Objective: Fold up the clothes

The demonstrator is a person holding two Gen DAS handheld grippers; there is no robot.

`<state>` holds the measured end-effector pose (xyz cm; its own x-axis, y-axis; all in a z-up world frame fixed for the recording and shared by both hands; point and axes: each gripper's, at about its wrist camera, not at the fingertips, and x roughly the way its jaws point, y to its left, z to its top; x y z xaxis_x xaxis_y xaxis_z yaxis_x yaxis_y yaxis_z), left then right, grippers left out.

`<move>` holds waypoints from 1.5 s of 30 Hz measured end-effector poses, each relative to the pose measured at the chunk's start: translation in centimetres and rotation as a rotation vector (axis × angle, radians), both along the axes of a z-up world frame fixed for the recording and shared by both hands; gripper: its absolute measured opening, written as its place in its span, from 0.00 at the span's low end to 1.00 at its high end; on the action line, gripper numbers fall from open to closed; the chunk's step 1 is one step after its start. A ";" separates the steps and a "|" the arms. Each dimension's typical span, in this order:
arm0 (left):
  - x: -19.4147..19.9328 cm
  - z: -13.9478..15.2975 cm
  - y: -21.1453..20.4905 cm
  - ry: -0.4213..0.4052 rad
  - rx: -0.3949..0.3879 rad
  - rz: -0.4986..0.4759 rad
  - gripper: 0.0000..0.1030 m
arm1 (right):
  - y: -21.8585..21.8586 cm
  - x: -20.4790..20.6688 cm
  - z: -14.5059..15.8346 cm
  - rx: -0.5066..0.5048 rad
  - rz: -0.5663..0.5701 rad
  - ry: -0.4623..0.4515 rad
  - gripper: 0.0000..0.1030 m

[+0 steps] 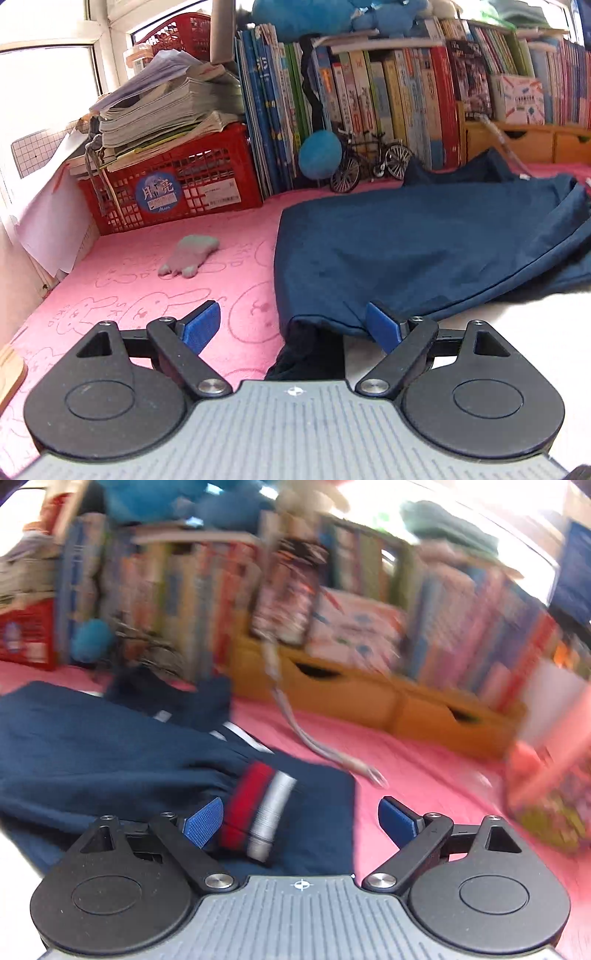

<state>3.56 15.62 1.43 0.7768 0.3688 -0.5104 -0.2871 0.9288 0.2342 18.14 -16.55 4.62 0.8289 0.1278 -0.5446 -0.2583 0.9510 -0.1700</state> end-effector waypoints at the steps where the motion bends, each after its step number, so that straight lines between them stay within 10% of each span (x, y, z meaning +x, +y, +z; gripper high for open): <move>1: 0.0 -0.4 0.2 0.018 0.015 0.006 0.84 | -0.9 -0.2 -0.2 0.023 -0.023 0.009 0.89; 12: -2.2 0.4 1.9 0.059 0.015 -0.129 0.88 | 1.0 -1.0 1.0 0.195 0.057 0.002 0.90; 15: -1.4 -0.4 2.4 0.075 0.108 -0.017 0.88 | 3.2 -0.6 0.4 0.162 0.086 0.004 0.90; 20: -1.2 -0.4 6.1 0.062 -0.028 0.120 0.92 | 5.9 -0.7 -0.6 0.025 0.083 -0.016 0.90; 27: -3.4 -0.1 8.6 0.065 -0.009 0.267 0.87 | 6.3 -0.6 -2.6 -0.124 0.077 0.011 0.93; 35: -0.5 3.8 2.2 -0.131 -0.064 -0.010 0.91 | 7.0 -2.4 -0.7 -0.016 0.131 -0.040 0.93; 40: 4.8 -0.3 -0.6 0.004 0.048 -0.009 0.90 | 9.4 -3.4 -0.5 0.020 0.235 -0.033 0.93; 42: 4.8 -1.9 0.8 0.064 0.074 0.038 0.92 | 9.7 -3.4 -0.9 0.003 0.236 -0.021 0.88; 45: 3.5 -1.5 4.0 0.082 -0.019 0.073 0.96 | 8.8 -2.3 -2.2 -0.136 0.069 -0.017 0.47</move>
